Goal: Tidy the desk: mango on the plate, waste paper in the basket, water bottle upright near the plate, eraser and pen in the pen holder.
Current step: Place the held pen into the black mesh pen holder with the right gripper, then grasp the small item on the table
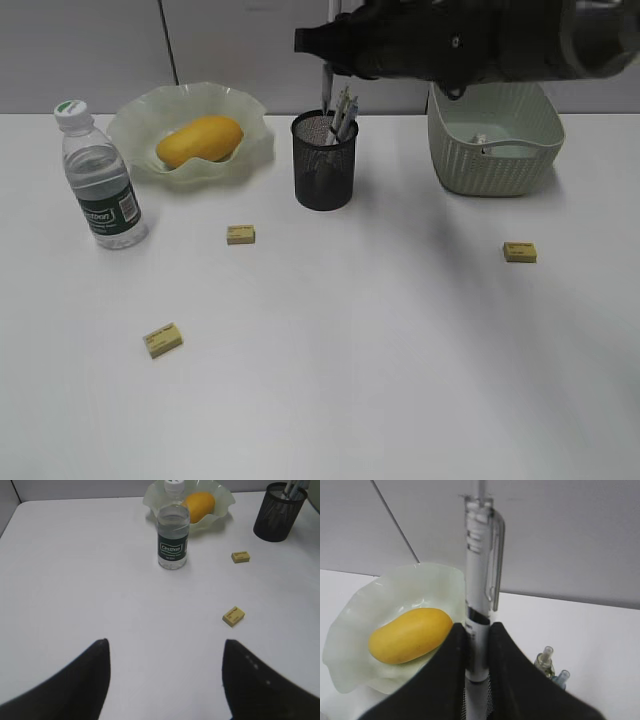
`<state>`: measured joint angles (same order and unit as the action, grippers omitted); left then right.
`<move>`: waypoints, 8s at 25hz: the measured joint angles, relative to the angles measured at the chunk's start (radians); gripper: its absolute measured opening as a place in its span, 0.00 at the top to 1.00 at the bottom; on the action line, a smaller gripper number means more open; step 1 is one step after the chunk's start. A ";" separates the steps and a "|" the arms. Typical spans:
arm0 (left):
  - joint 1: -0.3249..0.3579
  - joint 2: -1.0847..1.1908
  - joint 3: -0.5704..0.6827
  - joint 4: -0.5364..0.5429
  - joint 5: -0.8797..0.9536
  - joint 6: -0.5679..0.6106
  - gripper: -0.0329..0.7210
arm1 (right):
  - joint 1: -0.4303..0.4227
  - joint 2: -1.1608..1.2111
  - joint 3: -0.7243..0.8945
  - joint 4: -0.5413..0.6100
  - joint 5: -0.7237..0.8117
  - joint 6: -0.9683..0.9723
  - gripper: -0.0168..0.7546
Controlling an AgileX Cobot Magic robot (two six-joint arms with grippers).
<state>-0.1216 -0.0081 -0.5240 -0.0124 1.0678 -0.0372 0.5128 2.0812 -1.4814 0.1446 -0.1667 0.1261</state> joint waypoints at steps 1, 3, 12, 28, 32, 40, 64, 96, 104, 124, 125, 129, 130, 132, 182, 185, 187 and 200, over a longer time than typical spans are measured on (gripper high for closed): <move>0.000 0.000 0.000 0.000 0.000 0.000 0.25 | 0.000 0.013 0.000 0.000 -0.011 0.000 0.83; 0.000 0.000 0.000 0.000 0.000 0.000 0.25 | 0.000 0.034 0.000 0.000 -0.034 0.000 0.83; 0.000 0.000 0.000 0.000 0.000 0.000 0.25 | 0.019 0.086 0.001 -0.107 -0.072 -0.001 0.79; 0.000 0.000 0.000 0.000 0.000 0.000 0.25 | 0.022 0.053 0.001 -0.175 0.008 -0.001 0.48; 0.000 0.000 0.000 0.000 0.000 0.000 0.25 | 0.022 -0.015 0.001 -0.168 0.186 -0.001 0.48; 0.000 0.000 0.000 0.000 0.000 0.000 0.25 | 0.022 -0.090 0.001 -0.175 0.720 -0.001 0.48; 0.000 0.000 0.000 0.000 0.000 0.000 0.25 | 0.022 -0.495 0.191 -0.175 1.151 -0.081 0.35; 0.000 0.000 0.000 -0.001 0.000 0.000 0.25 | 0.022 -1.641 0.954 -0.213 1.154 -0.083 0.35; 0.000 0.000 0.000 -0.001 0.000 0.000 0.25 | 0.022 -1.643 0.975 -0.220 1.205 -0.082 0.35; 0.000 0.000 0.000 -0.001 0.000 0.000 0.25 | 0.007 -1.715 0.975 -0.219 1.205 -0.083 0.35; 0.000 0.000 0.000 -0.001 0.000 0.000 0.25 | -0.007 -1.731 0.975 -0.219 1.205 -0.083 0.35; 0.000 0.000 0.000 -0.001 0.000 0.000 0.25 | -0.100 -1.795 0.975 -0.219 1.205 -0.083 0.35; 0.000 0.000 0.000 -0.001 0.000 0.000 0.25 | -0.131 -1.813 0.975 -0.218 1.206 -0.083 0.35; 0.000 0.000 0.000 -0.001 0.000 0.000 0.25 | -0.189 -1.851 0.975 -0.218 1.207 -0.083 0.35; 0.000 0.000 0.000 -0.033 0.000 0.000 0.26 | -0.330 -1.960 0.975 -0.212 1.207 -0.082 0.42; 0.000 0.016 0.000 -0.057 -0.001 0.000 0.28 | -0.330 -1.960 0.975 -0.211 1.207 -0.082 0.41; 0.000 0.044 -0.002 -0.060 -0.009 0.000 0.29 | -0.330 -1.960 0.975 -0.211 1.207 -0.082 0.41; 0.000 0.456 -0.167 -0.193 -0.165 0.101 0.30 | -0.330 -1.960 0.975 -0.210 1.207 -0.082 0.43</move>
<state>-0.1216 0.4477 -0.6909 -0.2050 0.9025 0.0638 0.1826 0.1212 -0.5062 -0.0654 1.0400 0.0439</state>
